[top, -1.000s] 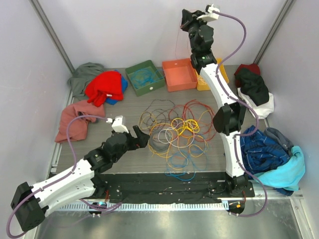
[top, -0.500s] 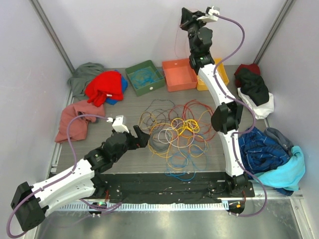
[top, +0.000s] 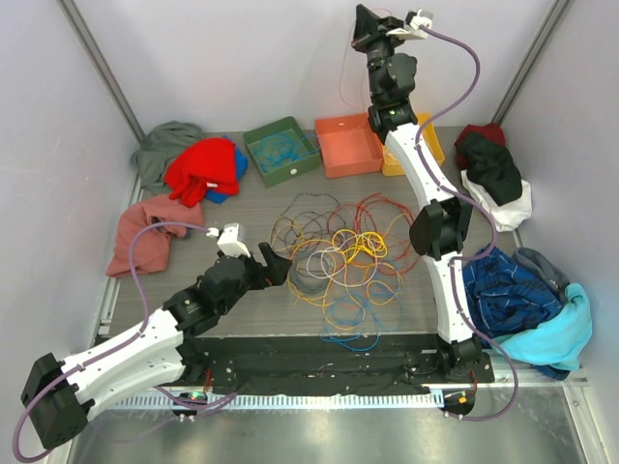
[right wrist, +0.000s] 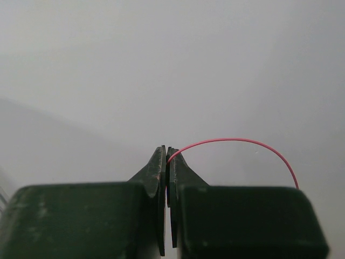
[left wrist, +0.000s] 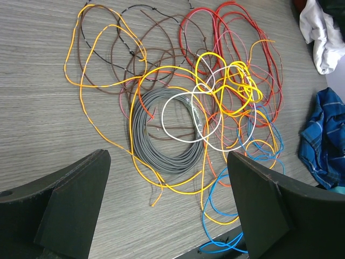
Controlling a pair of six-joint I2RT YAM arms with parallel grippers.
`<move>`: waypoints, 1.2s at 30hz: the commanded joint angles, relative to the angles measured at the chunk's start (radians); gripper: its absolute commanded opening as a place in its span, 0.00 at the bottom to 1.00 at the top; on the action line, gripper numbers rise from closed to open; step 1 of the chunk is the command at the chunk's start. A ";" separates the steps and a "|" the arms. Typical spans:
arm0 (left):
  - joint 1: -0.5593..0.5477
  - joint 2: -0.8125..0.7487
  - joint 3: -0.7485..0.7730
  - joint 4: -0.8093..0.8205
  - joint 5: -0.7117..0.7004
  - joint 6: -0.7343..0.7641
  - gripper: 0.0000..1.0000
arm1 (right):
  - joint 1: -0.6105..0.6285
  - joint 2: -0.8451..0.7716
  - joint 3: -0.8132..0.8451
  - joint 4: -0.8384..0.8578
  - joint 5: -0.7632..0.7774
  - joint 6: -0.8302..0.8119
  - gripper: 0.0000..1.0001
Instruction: Untangle the cables
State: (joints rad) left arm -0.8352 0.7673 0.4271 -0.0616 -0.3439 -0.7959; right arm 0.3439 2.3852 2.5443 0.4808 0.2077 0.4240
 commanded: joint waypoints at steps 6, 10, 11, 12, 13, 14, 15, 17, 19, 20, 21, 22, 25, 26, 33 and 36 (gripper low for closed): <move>0.004 0.009 -0.005 0.080 -0.012 0.032 0.95 | 0.001 0.002 0.016 0.134 0.019 0.009 0.01; 0.002 0.026 -0.005 0.088 -0.006 0.030 0.95 | 0.004 0.040 -0.053 0.136 0.010 0.032 0.01; 0.002 0.024 -0.004 0.088 -0.006 0.032 0.95 | 0.007 0.049 -0.062 0.136 0.009 0.038 0.01; 0.002 0.023 -0.005 0.083 -0.009 0.034 0.95 | 0.007 0.058 -0.079 0.134 0.003 0.051 0.01; 0.004 0.015 -0.007 0.080 -0.010 0.034 0.96 | 0.009 0.075 -0.084 0.134 0.002 0.055 0.01; 0.002 0.010 -0.008 0.080 -0.015 0.035 0.96 | 0.013 0.081 -0.093 0.133 0.002 0.058 0.01; 0.002 0.007 -0.010 0.077 -0.018 0.037 0.96 | 0.021 0.088 -0.096 0.133 -0.001 0.061 0.01; 0.002 -0.005 -0.017 0.077 -0.026 0.037 0.96 | 0.029 0.101 -0.102 0.131 -0.008 0.061 0.01; 0.002 -0.011 -0.021 0.080 -0.030 0.037 0.96 | 0.041 0.111 -0.102 0.131 -0.013 0.061 0.01; 0.002 -0.011 -0.022 0.082 -0.029 0.037 0.96 | 0.046 0.121 -0.098 0.133 -0.013 0.059 0.01; 0.002 -0.011 -0.024 0.082 -0.029 0.035 0.96 | 0.052 0.126 -0.095 0.133 -0.008 0.061 0.01; 0.002 -0.011 -0.024 0.082 -0.026 0.035 0.96 | 0.053 0.129 -0.094 0.133 -0.008 0.062 0.01; 0.002 -0.014 -0.021 0.074 -0.024 0.037 0.96 | 0.061 0.146 -0.104 0.131 -0.008 0.078 0.01; 0.002 -0.022 -0.019 0.071 -0.027 0.038 0.96 | 0.063 0.149 -0.113 0.131 -0.008 0.079 0.01; 0.004 -0.059 -0.028 0.065 -0.038 0.040 0.96 | 0.063 0.083 -0.298 0.154 0.038 0.050 0.01; 0.002 -0.059 -0.025 0.066 -0.035 0.040 0.96 | 0.060 0.052 -0.375 0.162 0.068 0.038 0.01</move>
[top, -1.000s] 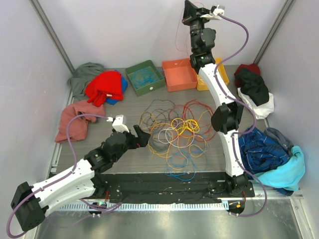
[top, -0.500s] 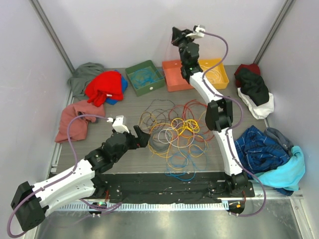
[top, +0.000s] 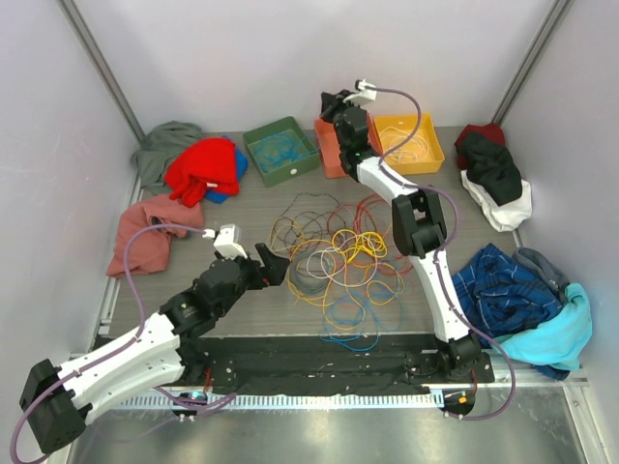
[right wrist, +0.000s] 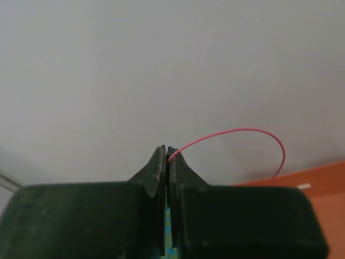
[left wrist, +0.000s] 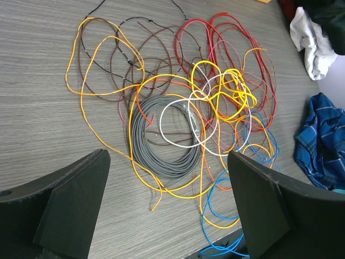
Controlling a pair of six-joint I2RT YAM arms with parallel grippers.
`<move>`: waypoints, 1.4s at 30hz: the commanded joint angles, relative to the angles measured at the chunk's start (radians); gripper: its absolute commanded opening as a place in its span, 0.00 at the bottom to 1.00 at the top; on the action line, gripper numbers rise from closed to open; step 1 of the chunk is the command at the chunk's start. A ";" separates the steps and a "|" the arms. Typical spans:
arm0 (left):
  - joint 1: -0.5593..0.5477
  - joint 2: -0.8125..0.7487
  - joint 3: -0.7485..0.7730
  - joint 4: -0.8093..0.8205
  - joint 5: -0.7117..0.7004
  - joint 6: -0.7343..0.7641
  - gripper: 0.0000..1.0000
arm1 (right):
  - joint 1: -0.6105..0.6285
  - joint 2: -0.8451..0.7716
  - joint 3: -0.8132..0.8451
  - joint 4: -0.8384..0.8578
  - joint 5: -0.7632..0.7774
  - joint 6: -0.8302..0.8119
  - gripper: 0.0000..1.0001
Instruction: Untangle the cables
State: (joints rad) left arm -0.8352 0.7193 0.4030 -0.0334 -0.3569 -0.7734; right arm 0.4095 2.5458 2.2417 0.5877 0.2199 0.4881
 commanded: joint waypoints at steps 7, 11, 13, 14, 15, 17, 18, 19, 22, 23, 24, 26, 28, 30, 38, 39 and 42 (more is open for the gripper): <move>0.002 -0.018 0.002 0.036 -0.020 0.017 0.96 | -0.026 -0.137 -0.186 0.018 0.153 -0.036 0.01; 0.002 -0.012 0.003 0.038 -0.020 0.016 0.96 | -0.028 -0.105 -0.111 -0.112 0.211 -0.106 0.01; 0.002 -0.003 0.005 0.036 -0.019 0.013 0.96 | -0.029 -0.102 -0.099 -0.150 0.211 -0.117 0.05; 0.002 -0.003 0.007 0.036 -0.017 0.011 0.96 | -0.032 -0.107 -0.099 -0.167 0.199 -0.120 0.24; 0.002 0.000 0.007 0.036 -0.017 0.011 0.96 | -0.031 -0.111 -0.099 -0.176 0.194 -0.120 0.32; 0.002 0.002 0.007 0.038 -0.017 0.006 0.96 | -0.032 -0.134 -0.091 -0.215 0.182 -0.108 0.54; 0.002 0.002 0.007 0.038 -0.014 0.006 0.96 | -0.031 -0.142 -0.079 -0.239 0.171 -0.103 0.59; 0.002 0.000 0.008 0.036 -0.013 0.003 0.96 | -0.031 -0.141 -0.056 -0.277 0.165 -0.097 0.63; 0.002 0.006 0.010 0.036 -0.002 -0.001 0.96 | -0.032 -0.118 0.090 -0.498 0.128 -0.062 0.73; 0.002 0.008 0.011 0.038 0.002 -0.007 0.96 | -0.032 -0.116 0.140 -0.590 0.115 -0.051 0.75; 0.002 0.011 0.013 0.036 0.009 -0.012 0.96 | -0.034 -0.122 0.144 -0.636 0.086 -0.024 0.75; 0.002 0.019 0.014 0.038 0.021 -0.027 0.96 | -0.035 -0.162 0.106 -0.708 0.065 -0.003 0.76; 0.002 0.028 0.014 0.036 0.035 -0.040 0.96 | -0.038 -0.177 0.104 -0.793 0.075 0.041 0.77; 0.002 0.035 0.014 0.038 0.044 -0.058 0.95 | -0.041 -0.206 0.063 -0.879 0.065 0.063 0.78; 0.002 0.055 0.011 0.038 0.098 -0.104 0.93 | -0.049 -0.199 -0.042 -0.989 0.026 0.044 0.80; 0.002 0.055 0.011 0.036 0.101 -0.109 0.93 | -0.052 -0.159 -0.019 -1.014 0.021 0.044 0.80; 0.002 0.037 0.007 0.036 0.104 -0.115 0.92 | -0.061 -0.096 0.088 -1.117 0.018 0.040 0.80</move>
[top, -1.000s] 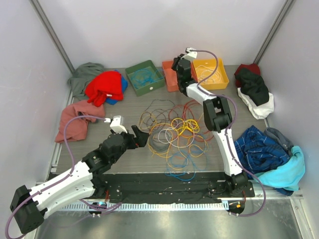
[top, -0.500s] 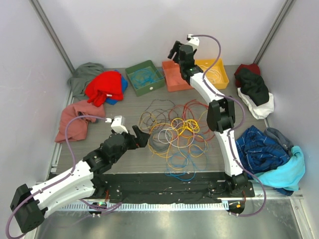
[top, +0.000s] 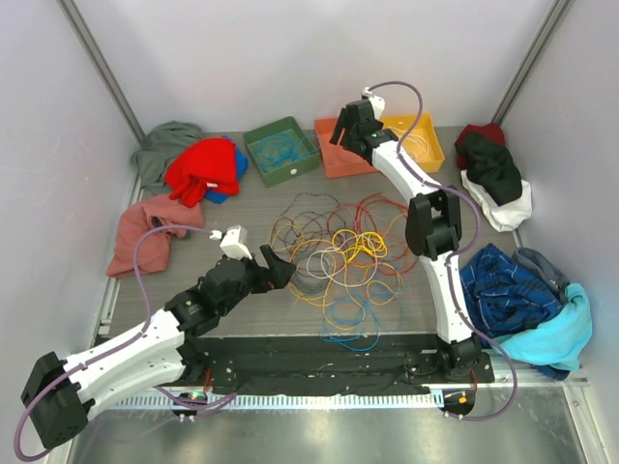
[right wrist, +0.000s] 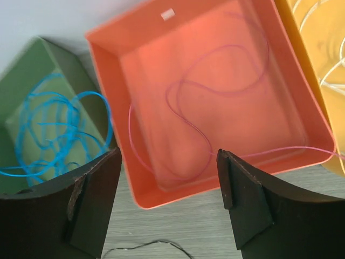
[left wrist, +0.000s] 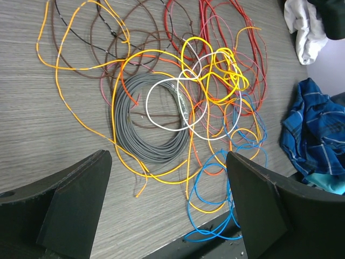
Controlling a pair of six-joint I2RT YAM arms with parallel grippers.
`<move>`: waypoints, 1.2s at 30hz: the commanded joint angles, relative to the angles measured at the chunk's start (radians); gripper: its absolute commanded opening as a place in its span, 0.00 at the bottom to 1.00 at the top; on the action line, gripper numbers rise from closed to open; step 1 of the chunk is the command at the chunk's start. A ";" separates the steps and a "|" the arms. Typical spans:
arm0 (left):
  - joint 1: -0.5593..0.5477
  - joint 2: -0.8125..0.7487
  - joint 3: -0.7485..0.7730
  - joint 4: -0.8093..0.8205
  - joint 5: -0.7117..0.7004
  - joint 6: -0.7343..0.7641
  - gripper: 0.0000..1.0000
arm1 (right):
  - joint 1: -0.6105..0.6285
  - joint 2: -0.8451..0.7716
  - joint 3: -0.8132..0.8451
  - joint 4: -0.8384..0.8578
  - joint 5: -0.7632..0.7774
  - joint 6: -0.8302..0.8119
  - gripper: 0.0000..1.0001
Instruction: Untangle the cables
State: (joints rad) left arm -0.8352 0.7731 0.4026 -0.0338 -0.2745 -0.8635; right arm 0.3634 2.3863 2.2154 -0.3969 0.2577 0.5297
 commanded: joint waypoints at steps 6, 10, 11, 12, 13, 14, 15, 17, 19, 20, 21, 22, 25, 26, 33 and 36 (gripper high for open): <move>0.002 -0.063 -0.015 0.014 0.006 -0.035 0.92 | -0.027 0.065 0.136 -0.238 -0.009 -0.019 0.80; 0.002 -0.052 -0.013 0.017 0.018 -0.042 0.92 | -0.032 -0.065 -0.049 -0.188 -0.037 0.003 0.81; 0.002 -0.049 -0.013 0.020 0.020 -0.042 0.92 | -0.032 -0.111 -0.109 -0.142 -0.049 0.007 0.80; 0.002 -0.048 -0.013 0.028 0.024 -0.042 0.92 | -0.032 -0.155 -0.225 -0.088 -0.067 0.027 0.80; 0.002 -0.041 -0.011 0.029 0.026 -0.042 0.92 | -0.034 -0.239 -0.268 -0.006 -0.071 0.033 0.80; 0.002 -0.041 -0.011 0.031 0.026 -0.042 0.91 | -0.031 -0.271 -0.301 0.021 -0.074 0.039 0.80; 0.002 -0.041 -0.011 0.029 0.027 -0.042 0.91 | -0.029 -0.295 -0.330 0.044 -0.077 0.044 0.80; 0.002 -0.047 -0.016 0.053 0.020 -0.042 0.91 | -0.024 -0.344 -0.326 0.038 -0.081 0.038 0.80; 0.002 -0.054 -0.025 0.083 0.014 -0.037 0.91 | -0.023 -0.372 -0.321 0.035 -0.089 0.032 0.80; 0.002 -0.054 -0.028 0.089 0.011 -0.035 0.91 | -0.021 -0.395 -0.322 0.032 -0.090 0.029 0.81; 0.002 -0.054 -0.028 0.092 0.009 -0.035 0.91 | -0.021 -0.406 -0.321 0.023 -0.089 0.029 0.80; 0.002 -0.052 -0.028 0.100 0.009 -0.035 0.91 | -0.020 -0.415 -0.324 0.018 -0.084 0.018 0.80; 0.002 -0.040 -0.027 0.109 0.011 -0.035 0.91 | -0.012 -0.478 -0.402 0.010 -0.083 -0.003 0.79; 0.002 -0.032 -0.027 0.110 0.014 -0.037 0.91 | -0.004 -0.498 -0.439 0.015 -0.081 -0.008 0.72; 0.002 0.008 -0.027 0.138 -0.002 -0.022 0.91 | 0.124 -0.801 -0.943 0.199 0.142 -0.065 0.11; 0.002 0.047 -0.001 0.138 0.001 -0.014 0.91 | 0.144 -0.906 -1.051 0.156 0.163 -0.039 0.20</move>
State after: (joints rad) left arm -0.8352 0.7795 0.3717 0.0456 -0.2607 -0.8902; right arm 0.4721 1.6119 1.2701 -0.2726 0.3138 0.4976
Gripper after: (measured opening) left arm 0.915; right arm 0.147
